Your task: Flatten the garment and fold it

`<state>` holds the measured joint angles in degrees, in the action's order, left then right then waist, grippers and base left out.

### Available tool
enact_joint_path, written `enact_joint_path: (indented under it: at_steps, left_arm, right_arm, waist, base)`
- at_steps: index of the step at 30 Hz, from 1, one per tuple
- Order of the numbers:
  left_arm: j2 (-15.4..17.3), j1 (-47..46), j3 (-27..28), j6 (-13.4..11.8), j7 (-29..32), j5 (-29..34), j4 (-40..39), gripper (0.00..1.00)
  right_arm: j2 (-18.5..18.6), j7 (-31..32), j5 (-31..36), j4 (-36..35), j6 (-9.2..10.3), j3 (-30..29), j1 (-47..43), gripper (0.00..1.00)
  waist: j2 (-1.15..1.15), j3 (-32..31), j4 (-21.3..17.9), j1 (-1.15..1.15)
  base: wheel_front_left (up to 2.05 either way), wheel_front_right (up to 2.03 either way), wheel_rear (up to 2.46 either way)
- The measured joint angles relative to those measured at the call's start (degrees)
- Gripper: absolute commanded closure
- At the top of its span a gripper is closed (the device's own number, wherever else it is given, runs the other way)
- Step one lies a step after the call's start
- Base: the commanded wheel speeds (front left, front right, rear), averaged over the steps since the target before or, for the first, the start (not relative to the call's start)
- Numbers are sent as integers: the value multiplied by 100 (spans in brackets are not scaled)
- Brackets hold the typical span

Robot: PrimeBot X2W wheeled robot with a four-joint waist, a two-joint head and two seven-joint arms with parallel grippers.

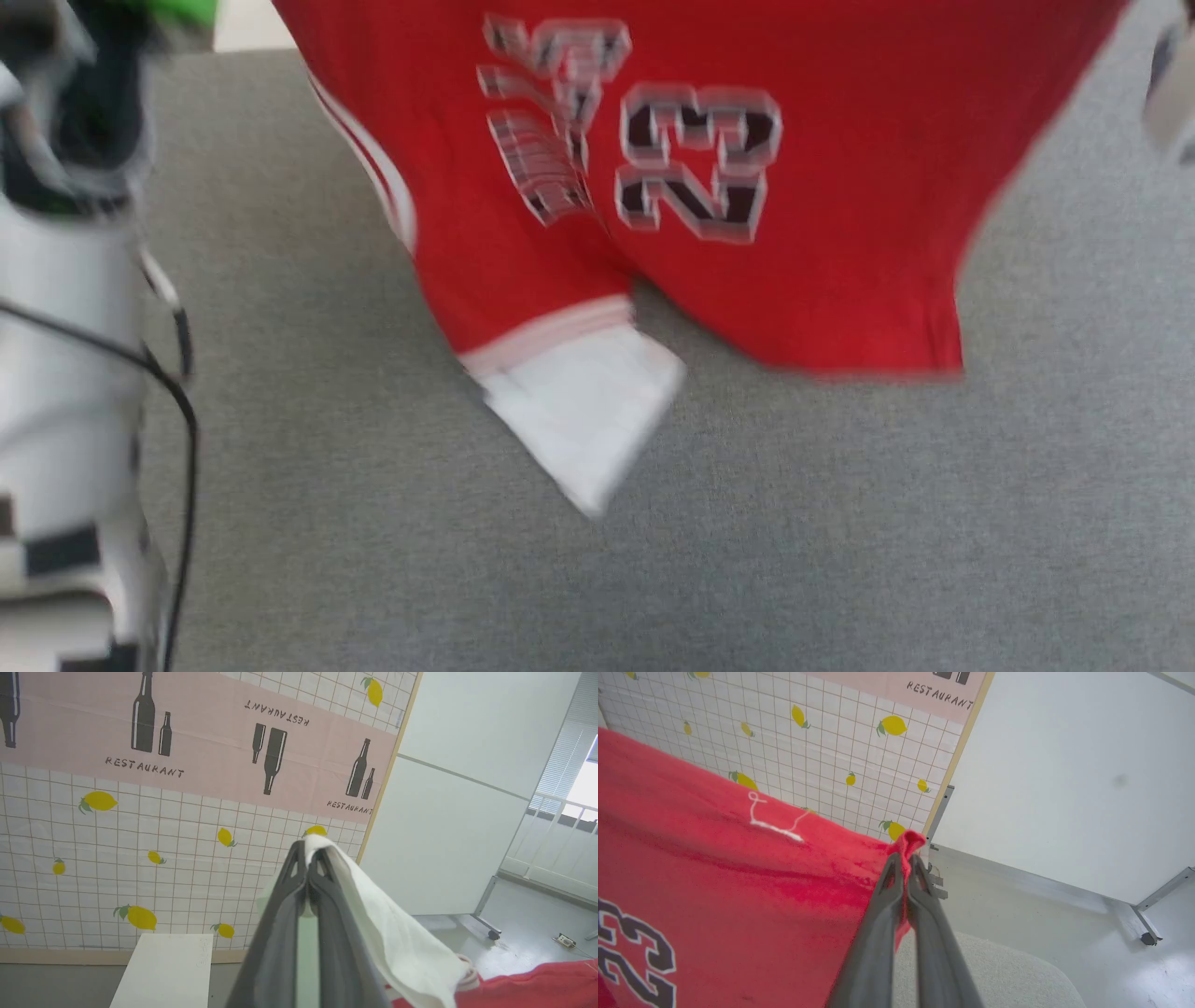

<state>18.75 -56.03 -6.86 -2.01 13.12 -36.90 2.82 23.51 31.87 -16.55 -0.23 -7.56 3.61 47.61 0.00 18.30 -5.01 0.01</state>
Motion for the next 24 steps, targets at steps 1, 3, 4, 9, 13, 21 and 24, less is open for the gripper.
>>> enact_joint_path:
  at_steps: [1, 3, 4, 9, 13, 21, 24]
  left_arm:
    - [7, -302, 10, -1, -44, 35, 138, 100]
    - [23, -873, 15, -5, -174, 163, 407, 100]
    - [46, -1179, 0, -1, -274, 294, 544, 100]
    - [113, -2393, -19, -7, -1048, 779, 1133, 100]
    - [107, -3086, 149, -103, -1952, 1014, 1436, 100]
    - [214, -2823, 10, 110, -2685, 1385, 2146, 100]
    - [302, -2208, -186, 241, -2686, 1467, 2575, 100]
  right_arm:
    - [3, -4, 38, 158, 0, 100, 314, 100]
    - [12, -14, 155, 452, -1, 248, 865, 100]
    - [12, -58, 232, 611, 0, 297, 1139, 100]
    - [-103, -531, 723, 1210, -1, 312, 2209, 100]
    - [-327, -1017, 1283, 1524, -1, 194, 2863, 100]
    - [-570, -1837, 1803, 2140, -2, 230, 2871, 100]
    - [-569, -2028, 1725, 2447, -2, 344, 2446, 100]
  waist:
    - [0, 102, -18, 0]
    - [0, 290, -49, 0]
    - [0, 393, -65, 0]
    - [0, 844, -117, 1]
    - [0, 1152, -148, 1]
    - [0, 1356, -129, 0]
    - [0, 1274, -74, 0]
  base:
    - [0, 0, 0]
    - [0, 0, 0]
    - [0, 0, 0]
    - [0, 0, 0]
    - [0, 0, 0]
    - [0, 0, 0]
    - [0, 0, 0]
